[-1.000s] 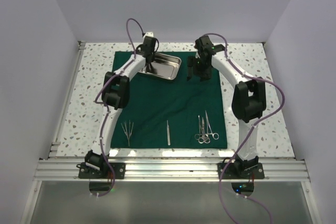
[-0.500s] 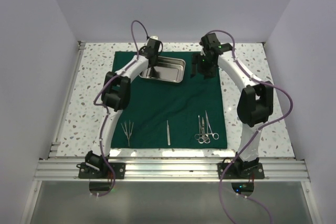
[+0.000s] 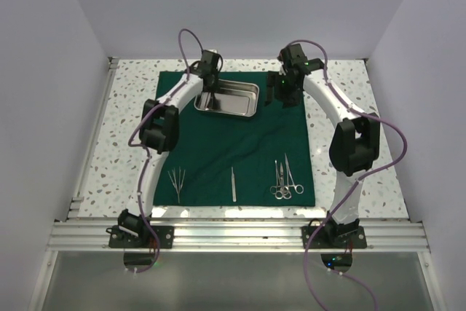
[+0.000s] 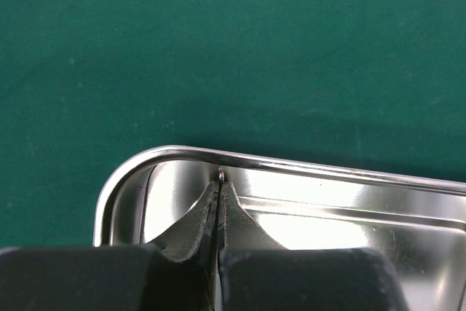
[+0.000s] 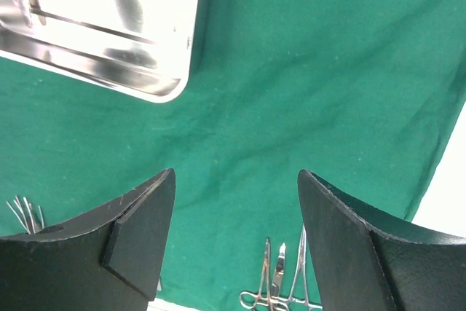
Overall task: Open and lay out the surgical kit
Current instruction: Pick up the medical item from the container.
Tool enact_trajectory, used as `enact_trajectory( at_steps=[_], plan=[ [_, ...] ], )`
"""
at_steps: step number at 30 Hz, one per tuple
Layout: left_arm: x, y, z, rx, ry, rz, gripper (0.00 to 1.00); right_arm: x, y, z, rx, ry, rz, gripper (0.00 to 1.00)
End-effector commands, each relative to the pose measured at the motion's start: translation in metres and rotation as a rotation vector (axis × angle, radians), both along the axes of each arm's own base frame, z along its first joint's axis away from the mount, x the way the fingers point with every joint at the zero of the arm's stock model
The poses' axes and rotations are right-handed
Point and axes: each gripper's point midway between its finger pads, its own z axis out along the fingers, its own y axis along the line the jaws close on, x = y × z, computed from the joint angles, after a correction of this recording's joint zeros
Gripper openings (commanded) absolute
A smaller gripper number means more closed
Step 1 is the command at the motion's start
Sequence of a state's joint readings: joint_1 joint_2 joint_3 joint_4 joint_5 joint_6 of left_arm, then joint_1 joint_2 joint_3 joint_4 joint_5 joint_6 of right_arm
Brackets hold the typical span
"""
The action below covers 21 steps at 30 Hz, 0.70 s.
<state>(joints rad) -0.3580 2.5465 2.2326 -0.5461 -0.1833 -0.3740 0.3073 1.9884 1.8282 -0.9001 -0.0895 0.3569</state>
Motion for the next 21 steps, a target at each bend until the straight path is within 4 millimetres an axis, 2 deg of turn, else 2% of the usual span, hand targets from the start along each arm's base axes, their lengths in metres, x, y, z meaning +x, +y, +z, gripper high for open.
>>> enact_trajectory(
  at_steps=[1,7,13,17,21],
  plan=[
    [0.002,0.001,0.05,-0.081,-0.047,0.018,0.0,0.01,0.003,0.026,0.024,-0.065,0.001,0.72],
    [0.021,0.01,0.09,-0.16,-0.143,0.047,0.0,0.013,0.0,0.03,0.008,-0.077,-0.003,0.72],
    [0.029,0.025,0.117,-0.222,-0.184,0.08,0.0,0.017,0.002,0.034,0.012,-0.087,-0.002,0.72],
    [0.021,0.031,0.135,-0.25,-0.194,0.096,0.0,0.018,0.0,0.037,0.004,-0.093,-0.004,0.72],
    [-0.004,0.034,0.15,-0.277,-0.173,0.108,0.0,0.018,-0.004,0.046,-0.014,-0.107,-0.007,0.72]
  ],
)
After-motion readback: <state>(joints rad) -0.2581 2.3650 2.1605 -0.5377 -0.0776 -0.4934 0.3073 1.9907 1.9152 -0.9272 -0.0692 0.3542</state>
